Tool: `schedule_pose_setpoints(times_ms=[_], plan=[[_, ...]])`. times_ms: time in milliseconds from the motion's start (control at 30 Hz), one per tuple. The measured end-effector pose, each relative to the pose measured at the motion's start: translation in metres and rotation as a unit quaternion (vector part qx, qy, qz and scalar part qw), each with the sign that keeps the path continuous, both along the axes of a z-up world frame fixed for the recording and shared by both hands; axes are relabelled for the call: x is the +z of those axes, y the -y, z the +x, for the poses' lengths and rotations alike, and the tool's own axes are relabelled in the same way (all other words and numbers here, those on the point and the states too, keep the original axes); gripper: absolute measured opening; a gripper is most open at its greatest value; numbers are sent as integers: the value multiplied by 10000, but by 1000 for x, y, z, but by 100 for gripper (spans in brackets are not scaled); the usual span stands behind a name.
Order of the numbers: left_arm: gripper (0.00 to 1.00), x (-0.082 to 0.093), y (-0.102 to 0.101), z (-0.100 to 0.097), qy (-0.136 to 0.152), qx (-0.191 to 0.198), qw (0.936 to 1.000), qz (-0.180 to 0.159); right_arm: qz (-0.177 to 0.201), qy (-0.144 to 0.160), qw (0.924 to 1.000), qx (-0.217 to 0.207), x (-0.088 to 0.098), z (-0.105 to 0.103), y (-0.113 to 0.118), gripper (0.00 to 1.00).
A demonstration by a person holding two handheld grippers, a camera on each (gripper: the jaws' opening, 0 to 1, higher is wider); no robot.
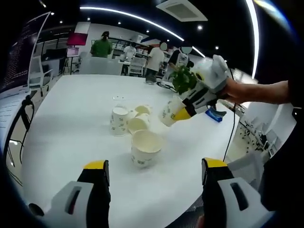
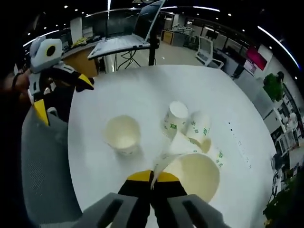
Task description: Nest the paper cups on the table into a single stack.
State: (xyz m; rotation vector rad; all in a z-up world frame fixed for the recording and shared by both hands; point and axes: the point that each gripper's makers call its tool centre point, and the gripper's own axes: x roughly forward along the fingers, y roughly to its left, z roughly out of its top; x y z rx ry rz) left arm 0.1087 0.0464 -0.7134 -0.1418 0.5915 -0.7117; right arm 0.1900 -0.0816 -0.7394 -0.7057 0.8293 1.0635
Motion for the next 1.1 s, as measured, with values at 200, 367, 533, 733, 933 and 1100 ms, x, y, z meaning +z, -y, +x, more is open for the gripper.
schedule_pose_setpoints(times_ms=[200,367,533,733,933,1100], plan=[[78,-1,3,1,2,-44,10000,5,25,34,9996,291,10,-6,-17,0],[78,-1,2,1,4,-56,10000,13,45,53,9985,534,15,-12,-35,0],[78,-5,-4,3,-1,-21,10000,19,13,40,9974,718,15,-16,-46,0],[78,-5,-6,2,-1,32,10000,3,29,25,9962,875,17,-20,-57,0],[78,-3,-5,0,1,53,10000,-5,-34,-4,9949,1007,13,-23,-60,0],[78,-6,-6,-1,-23,58,10000,-10,-82,-55,9938,1110,11,-26,-63,0]])
